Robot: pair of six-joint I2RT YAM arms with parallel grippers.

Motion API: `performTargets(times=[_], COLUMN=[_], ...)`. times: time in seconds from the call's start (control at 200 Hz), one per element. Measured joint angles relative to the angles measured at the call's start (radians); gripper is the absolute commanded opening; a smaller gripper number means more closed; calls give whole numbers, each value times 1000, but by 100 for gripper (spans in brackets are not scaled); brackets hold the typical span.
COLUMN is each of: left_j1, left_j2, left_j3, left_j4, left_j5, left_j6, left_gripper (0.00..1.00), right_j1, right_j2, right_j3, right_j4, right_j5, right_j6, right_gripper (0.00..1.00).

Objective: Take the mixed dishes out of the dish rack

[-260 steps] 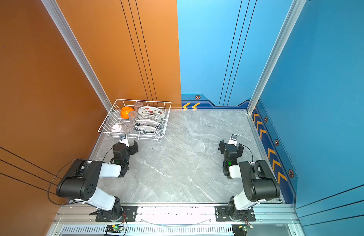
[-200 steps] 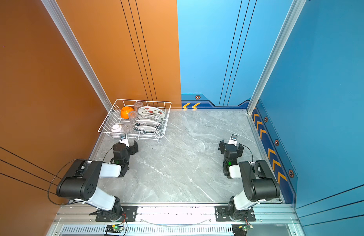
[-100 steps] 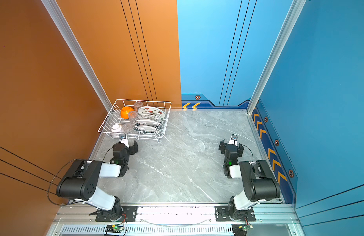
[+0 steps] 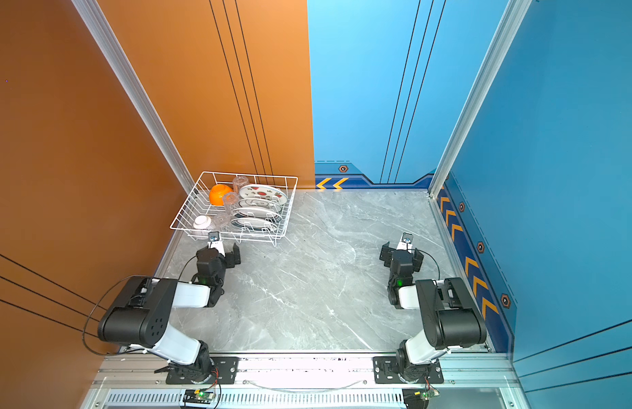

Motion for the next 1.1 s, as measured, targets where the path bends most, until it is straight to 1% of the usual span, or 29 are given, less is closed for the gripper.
performTargets(times=[0.115,0.275,0.34,0.455,0.521,0.616,0.686,0.751,0.851,0.916,0.986,1.101], left_j1=[-35,-50,-69,-136,-172,-226,-268,-303,-339,-349,-352,-370], left_j2=[-4,-14,-30,-122,-168,-235,-293,-346,-415,-443,-458,-463], left_j3=[-12,-48,-45,-6,20,31,37,60,137,194,263,335], left_j4=[29,68,49,-44,-67,-106,-190,-301,-510,-636,-784,-992], left_j5=[-53,-90,-158,-260,-315,-390,-435,-464,-476,-468,-432,-377], left_j6=[4,18,25,56,74,80,66,34,-56,-116,-188,-293], left_gripper=[98,98,98,98,98,98,98,98,98,98,98,98], right_j1=[14,96,141,225,277,366,427,476,537,573,603,659], right_j2=[-23,-114,-146,-194,-227,-279,-306,-326,-343,-337,-309,-203], right_j3=[22,52,68,120,157,239,312,386,479,527,577,673], right_j4=[-59,-135,-171,-277,-357,-518,-642,-759,-892,-952,-1001,-1050], right_j5=[4,59,95,154,177,190,187,163,105,53,2,-56], right_j6=[-9,-59,-87,-117,-128,-130,-117,-84,-4,56,111,178], right_gripper=[100,100,100,100,100,100,100,100,100,100,100,100])
